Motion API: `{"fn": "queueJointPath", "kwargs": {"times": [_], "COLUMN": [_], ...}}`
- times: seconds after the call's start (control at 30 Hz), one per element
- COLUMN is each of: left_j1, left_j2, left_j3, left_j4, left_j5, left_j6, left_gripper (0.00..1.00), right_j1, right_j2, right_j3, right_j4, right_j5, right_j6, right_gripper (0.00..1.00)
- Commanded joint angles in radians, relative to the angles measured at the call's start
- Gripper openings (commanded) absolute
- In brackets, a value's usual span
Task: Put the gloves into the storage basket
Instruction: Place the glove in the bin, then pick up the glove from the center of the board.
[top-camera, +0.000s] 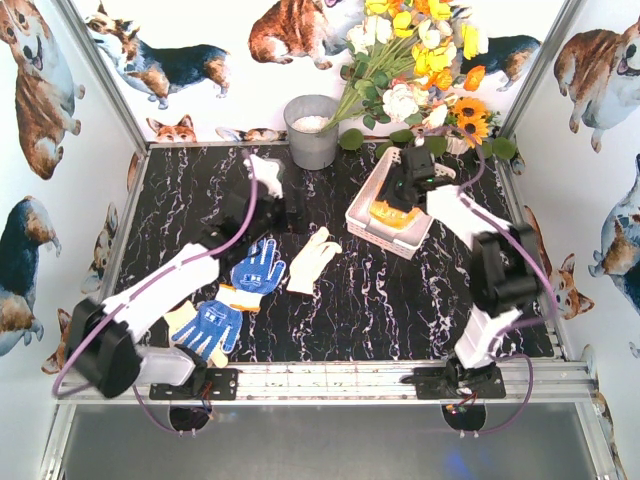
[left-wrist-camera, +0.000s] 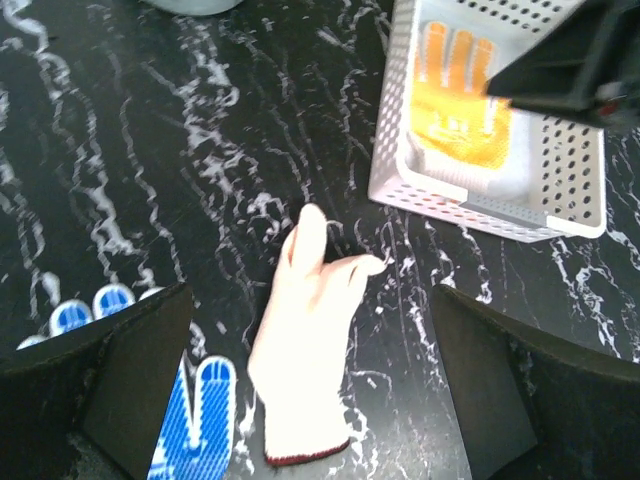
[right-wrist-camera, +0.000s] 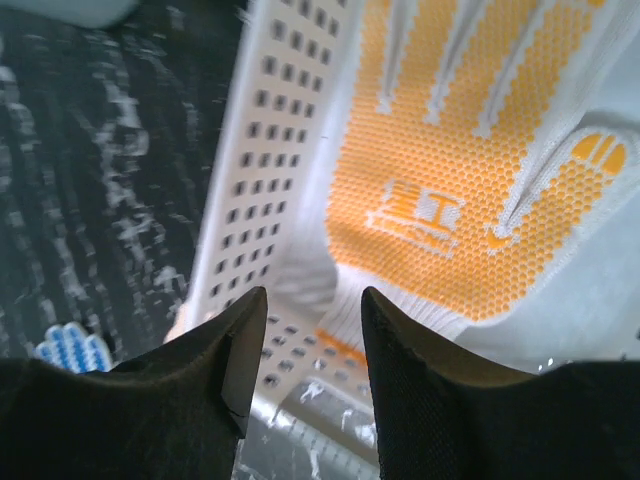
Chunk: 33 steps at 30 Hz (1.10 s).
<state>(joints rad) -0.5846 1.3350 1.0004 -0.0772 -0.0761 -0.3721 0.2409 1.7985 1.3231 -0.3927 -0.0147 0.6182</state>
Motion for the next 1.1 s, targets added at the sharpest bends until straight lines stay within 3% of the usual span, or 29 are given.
{"fn": "queueJointPath", "kwargs": {"times": [0.0,0.2,0.43,0.57,0.8,1.07], "left_j1": [0.011,0.009,-0.003,-0.03,-0.046,-0.05], "left_j2": [-0.113,-0.236,-0.281,-0.238,-0.111,0.048], "left_j3": [-0.081,-0.185,-0.335,-0.417,-0.49,-0.427], "left_j4": [-0.15,-0.326,-0.291,-0.187,0.025,0.014], "left_j5": [-0.124,-0.17,-0.066,-0.011,0.066,0.066], "left_j6": [-0.071,-0.164,-0.248,-0.324,-0.446,-0.476], "left_gripper": [0.98,0.95,0.8,0.73,0.62,0.47], "right_j1": [-0.003,-0.008,-0.014,-0.014,-0.005,0.006], "right_j2": [-0.194,-0.463,-0.745,-0.843,-1.009,-1.104], "right_j3": [-0.025,-0.207,-0.366,-0.432,-0.58,-0.618], "right_j4": [0.028,0.038,-0.099,-0.171,-0.213,-0.31], "right_j5": [-0.029,-0.02,-0.058,-0.095,-0.12,-0.114], "right_j6": [-0.067,-0.054,-0.091,-0.073,0.099,0.112], "right_gripper": [0.46,0.47,0.48,0.51,0.52,0.52]}}
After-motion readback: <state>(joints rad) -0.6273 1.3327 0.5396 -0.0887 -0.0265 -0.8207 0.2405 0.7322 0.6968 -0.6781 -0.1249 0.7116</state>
